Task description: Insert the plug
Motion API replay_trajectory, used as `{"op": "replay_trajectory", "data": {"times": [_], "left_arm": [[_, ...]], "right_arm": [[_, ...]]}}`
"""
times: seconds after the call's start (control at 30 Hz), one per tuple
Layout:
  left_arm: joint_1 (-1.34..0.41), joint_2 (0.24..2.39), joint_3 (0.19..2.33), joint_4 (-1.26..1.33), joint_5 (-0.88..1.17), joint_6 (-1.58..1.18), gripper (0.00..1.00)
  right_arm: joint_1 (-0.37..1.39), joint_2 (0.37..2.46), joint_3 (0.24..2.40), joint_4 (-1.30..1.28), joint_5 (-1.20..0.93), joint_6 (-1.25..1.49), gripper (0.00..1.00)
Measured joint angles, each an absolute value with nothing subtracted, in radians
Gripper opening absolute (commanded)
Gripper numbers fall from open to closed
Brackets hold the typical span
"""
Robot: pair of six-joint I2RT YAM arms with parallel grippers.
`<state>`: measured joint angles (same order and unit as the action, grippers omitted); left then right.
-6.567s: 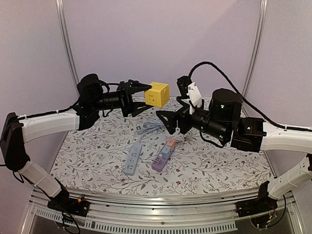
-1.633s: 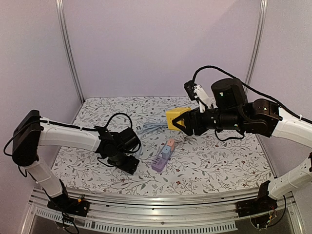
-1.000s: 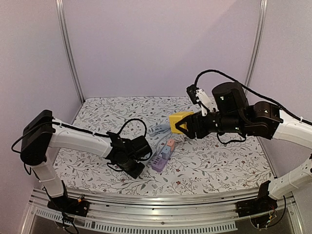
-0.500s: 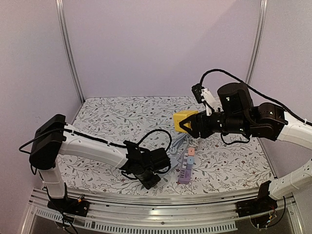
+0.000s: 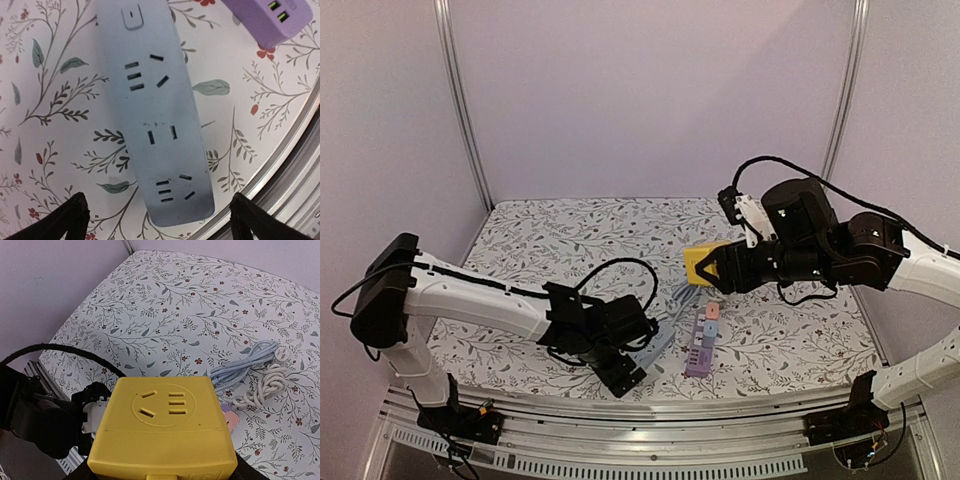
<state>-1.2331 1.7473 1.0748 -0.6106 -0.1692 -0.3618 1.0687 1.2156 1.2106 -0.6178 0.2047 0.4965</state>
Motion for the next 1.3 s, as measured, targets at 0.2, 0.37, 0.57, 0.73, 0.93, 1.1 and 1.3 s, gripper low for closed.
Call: {"op": "replay_trajectory", "data": {"times": [0.2, 0.37, 0.57, 0.73, 0.93, 1.1, 1.3], "left_arm": [[-1.186, 1.555, 1.073, -0.606, -0.168, -0.363, 0.99], [-1.091, 1.381, 1.017, -0.596, -0.186, -0.379, 0.99], [-0.959, 1.159, 0.918, -0.604, -0.249, -0.426, 0.99], [-0.858, 1.032, 0.867, -0.607, -0.253, -0.467, 1.0], [-0.824, 0.973, 0.827, -0.619, -0.252, -0.503, 0.99], [-0.815, 0.955, 0.815, -0.634, -0.253, -0.526, 0.99], [-0.811, 0.928, 0.802, -0.651, -0.256, -0.541, 1.0]], "right_arm": [[1.069, 1.21, 1.203, -0.652, 0.191, 0.503, 0.0], [1.068, 1.219, 1.216, -0.683, 0.167, 0.463, 0.0], [1.052, 1.309, 1.299, -0.712, 0.151, 0.427, 0.0], [0.962, 1.38, 1.364, -0.746, 0.0, 0.385, 0.0], [0.884, 1.509, 1.51, -0.83, -0.1, 0.33, 0.0], [0.886, 1.637, 1.604, -0.918, -0.175, 0.28, 0.0], [0.885, 1.775, 1.703, -1.032, -0.263, 0.234, 0.0]]}}
